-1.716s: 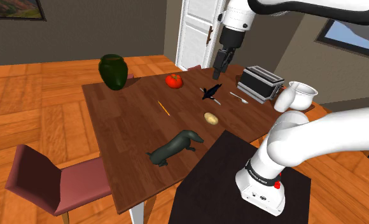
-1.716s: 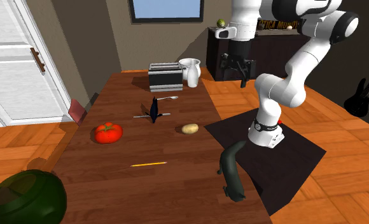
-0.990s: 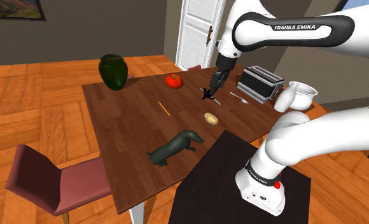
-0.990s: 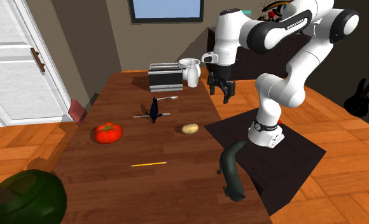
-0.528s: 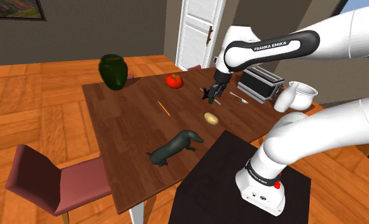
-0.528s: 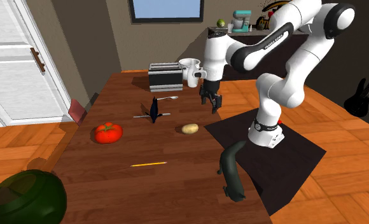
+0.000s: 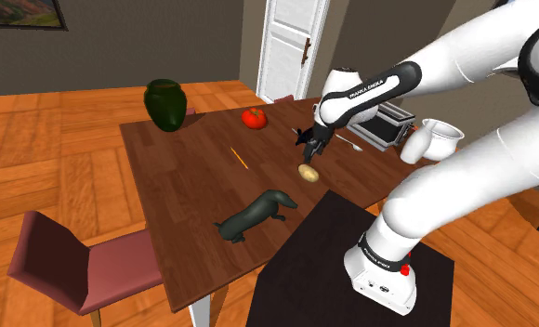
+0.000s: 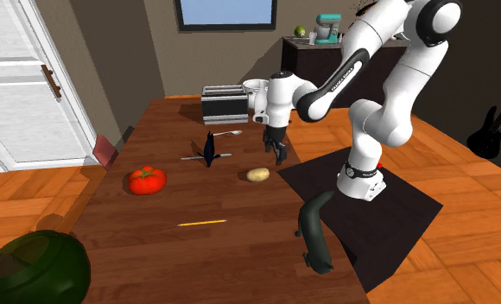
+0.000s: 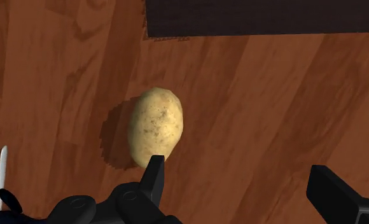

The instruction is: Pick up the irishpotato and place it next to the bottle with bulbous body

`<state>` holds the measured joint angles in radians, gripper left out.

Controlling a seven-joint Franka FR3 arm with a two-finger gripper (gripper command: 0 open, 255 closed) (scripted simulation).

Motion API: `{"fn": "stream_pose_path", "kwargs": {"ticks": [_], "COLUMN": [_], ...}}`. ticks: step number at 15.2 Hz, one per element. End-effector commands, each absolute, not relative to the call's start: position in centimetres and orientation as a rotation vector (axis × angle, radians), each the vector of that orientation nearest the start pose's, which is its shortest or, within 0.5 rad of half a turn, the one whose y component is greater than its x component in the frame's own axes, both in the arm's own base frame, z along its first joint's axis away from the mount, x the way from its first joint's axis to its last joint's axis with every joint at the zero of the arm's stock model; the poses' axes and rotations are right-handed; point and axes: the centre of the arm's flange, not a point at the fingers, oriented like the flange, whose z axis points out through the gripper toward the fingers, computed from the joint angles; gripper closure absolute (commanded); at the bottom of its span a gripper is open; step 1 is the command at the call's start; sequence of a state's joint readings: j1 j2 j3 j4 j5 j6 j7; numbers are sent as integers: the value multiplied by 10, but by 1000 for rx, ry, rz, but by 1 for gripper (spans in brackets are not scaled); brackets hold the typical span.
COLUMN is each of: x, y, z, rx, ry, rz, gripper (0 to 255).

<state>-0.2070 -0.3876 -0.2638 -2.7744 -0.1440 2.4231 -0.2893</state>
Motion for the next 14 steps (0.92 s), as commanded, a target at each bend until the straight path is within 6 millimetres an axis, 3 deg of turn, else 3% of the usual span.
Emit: {"fn": "stream_pose_path", "kwargs": {"ticks": [1,8,14], "x": [338,341,342], "y": [-177,-227,-232], "z": [303,228,195], "rx": [-3154,-3167,-3168], "ry": [115,203,210], "rz": [-48,-53,-54], "gripper": [0,0,0]}}
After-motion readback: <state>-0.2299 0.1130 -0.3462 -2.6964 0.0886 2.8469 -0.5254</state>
